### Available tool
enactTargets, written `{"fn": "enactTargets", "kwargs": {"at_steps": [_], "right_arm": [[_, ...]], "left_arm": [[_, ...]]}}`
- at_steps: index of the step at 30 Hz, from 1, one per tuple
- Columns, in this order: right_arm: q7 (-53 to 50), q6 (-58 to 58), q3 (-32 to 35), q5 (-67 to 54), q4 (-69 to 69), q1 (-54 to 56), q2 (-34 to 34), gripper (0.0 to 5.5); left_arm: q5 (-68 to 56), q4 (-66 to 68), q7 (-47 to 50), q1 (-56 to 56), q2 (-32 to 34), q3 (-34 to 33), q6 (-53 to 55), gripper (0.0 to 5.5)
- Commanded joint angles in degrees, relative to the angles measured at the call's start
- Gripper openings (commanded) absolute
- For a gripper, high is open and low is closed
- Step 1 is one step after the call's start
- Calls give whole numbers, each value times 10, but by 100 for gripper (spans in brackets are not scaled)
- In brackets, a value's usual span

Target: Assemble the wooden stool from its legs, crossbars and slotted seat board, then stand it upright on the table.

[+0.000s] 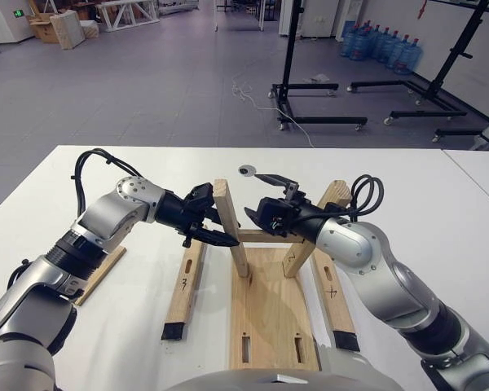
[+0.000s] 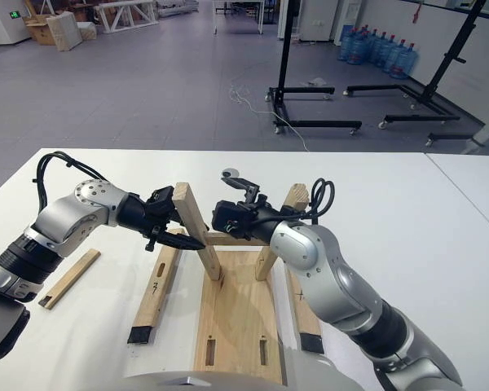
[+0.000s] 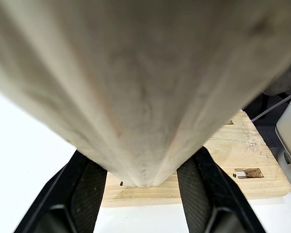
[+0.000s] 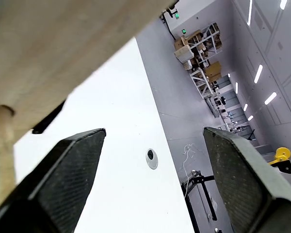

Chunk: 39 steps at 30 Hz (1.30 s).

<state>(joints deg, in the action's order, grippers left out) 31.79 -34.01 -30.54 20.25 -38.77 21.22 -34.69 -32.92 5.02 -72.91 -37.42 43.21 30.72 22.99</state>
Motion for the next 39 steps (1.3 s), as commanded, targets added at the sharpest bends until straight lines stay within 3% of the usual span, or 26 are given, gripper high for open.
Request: {"fn": "enactTargets", "kwargs": {"at_steps": [1, 4, 8, 12, 16, 19, 22, 25, 29, 34, 39], "right_arm": [[97, -26, -38, -19, -6, -32, -44, 370], [134, -31, -69, -14, 5, -36, -56, 370], [121, -27, -22, -53, 9, 1, -7, 370], [73, 8, 144, -194, 10, 83, 124, 370], [26, -91, 387, -459, 59, 211, 226, 370], [70, -140, 534, -605, 210, 236, 162, 370], [173, -178, 603, -655, 357, 171, 58, 370], [286, -246, 621, -727, 403, 91, -6, 370], [378, -265, 574, -734, 401, 7, -50, 370], [408, -273, 524, -737, 369, -25, -46, 370], [401, -202, 441, -690, 312, -47, -13, 370]], "left_arm": [[179, 48, 17, 81, 34, 135, 66, 201], [185, 59, 11, 68, 25, 143, 61, 201], [189, 70, 12, 64, 22, 146, 55, 201], [187, 78, 21, 72, 24, 142, 50, 201], [186, 87, 26, 75, 24, 137, 44, 201], [186, 92, 28, 73, 22, 135, 42, 201], [186, 97, 26, 66, 14, 136, 38, 201], [186, 97, 23, 65, 12, 138, 33, 201], [180, 107, 27, 56, -1, 129, 28, 201], [183, 106, 24, 45, -7, 130, 24, 201], [190, 119, 13, 33, -12, 136, 11, 201]]}}
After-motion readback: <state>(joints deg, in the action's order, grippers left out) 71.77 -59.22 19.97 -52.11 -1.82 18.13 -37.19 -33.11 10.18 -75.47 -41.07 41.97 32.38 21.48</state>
